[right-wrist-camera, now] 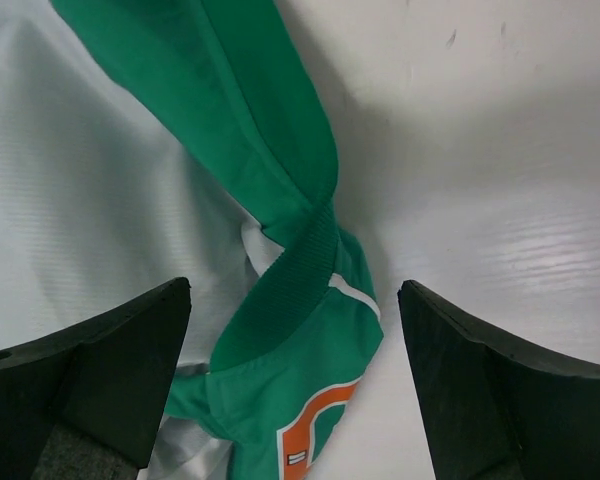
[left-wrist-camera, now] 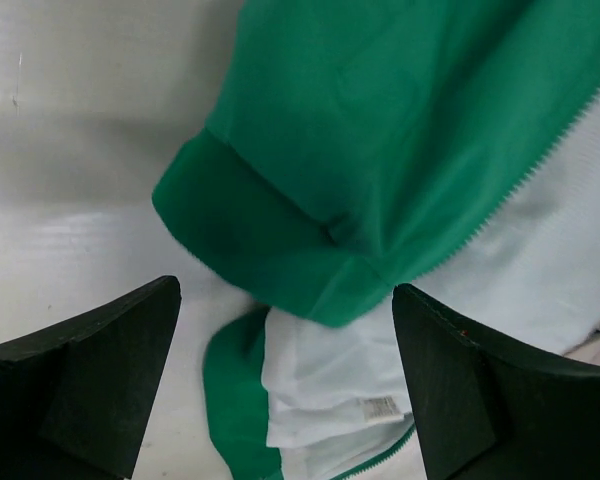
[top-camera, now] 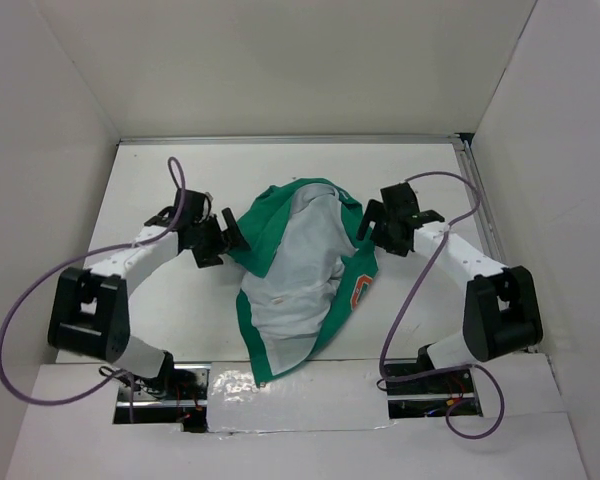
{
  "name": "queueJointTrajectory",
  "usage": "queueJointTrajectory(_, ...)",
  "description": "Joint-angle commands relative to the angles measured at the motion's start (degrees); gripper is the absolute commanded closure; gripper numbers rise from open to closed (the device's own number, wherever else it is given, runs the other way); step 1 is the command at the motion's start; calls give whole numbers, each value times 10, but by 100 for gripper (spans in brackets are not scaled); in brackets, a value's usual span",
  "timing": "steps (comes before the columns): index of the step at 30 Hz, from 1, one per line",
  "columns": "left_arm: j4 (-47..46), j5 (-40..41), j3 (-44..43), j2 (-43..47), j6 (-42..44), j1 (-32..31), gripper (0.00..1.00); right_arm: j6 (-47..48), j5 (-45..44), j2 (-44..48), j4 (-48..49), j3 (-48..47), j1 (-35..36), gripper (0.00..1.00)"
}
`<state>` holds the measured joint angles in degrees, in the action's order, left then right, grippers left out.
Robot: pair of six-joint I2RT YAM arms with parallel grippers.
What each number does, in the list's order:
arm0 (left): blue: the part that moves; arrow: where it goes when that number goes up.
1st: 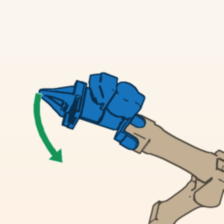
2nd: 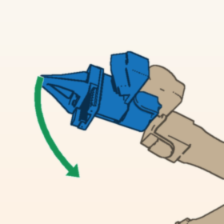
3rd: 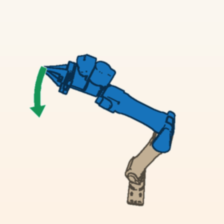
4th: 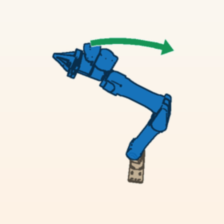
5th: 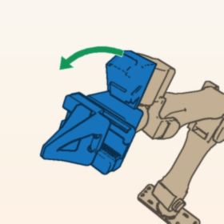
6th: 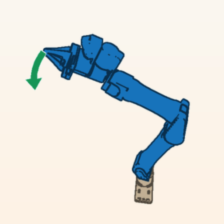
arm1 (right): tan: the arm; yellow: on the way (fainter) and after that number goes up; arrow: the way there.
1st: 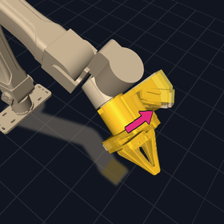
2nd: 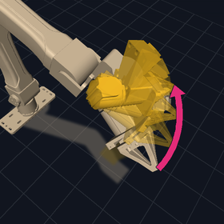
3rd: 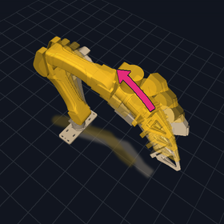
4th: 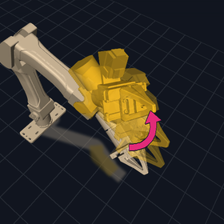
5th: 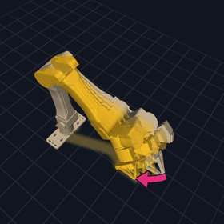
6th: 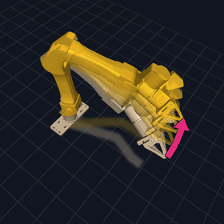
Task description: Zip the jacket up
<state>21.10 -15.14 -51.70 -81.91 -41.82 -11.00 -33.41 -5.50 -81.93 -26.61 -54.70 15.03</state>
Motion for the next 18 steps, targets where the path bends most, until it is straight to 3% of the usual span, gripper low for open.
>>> queueJointTrajectory(1,11,34,-58,-75,8,-13,1,-22,44,-30,25,15,4,9)
queueJointTrajectory(3,18,46,-87,-111,10,-21,17,-27,52,-48,34,22,4,13)
queueJointTrajectory(4,17,53,-92,-121,7,-23,32,-26,52,-53,38,24,6,16)
queueJointTrajectory(6,18,49,-110,-141,12,-24,55,-35,52,-71,43,16,4,44)
queueJointTrajectory(7,21,50,-115,-144,7,-25,98,-34,51,-76,40,10,0,72)
queueJointTrajectory(9,31,57,-121,-136,5,-27,100,-36,31,-81,30,-22,-5,87)
queueJointTrajectory(10,37,63,-119,-127,-2,-28,100,-36,16,-78,23,-37,-8,100)
queueJointTrajectory(14,79,113,-84,-4,-37,-38,100,-36,-105,-64,-51,-163,-14,100)
queueJointTrajectory(18,136,127,-16,137,-118,-44,100,-9,-99,-77,-78,-260,-39,100)
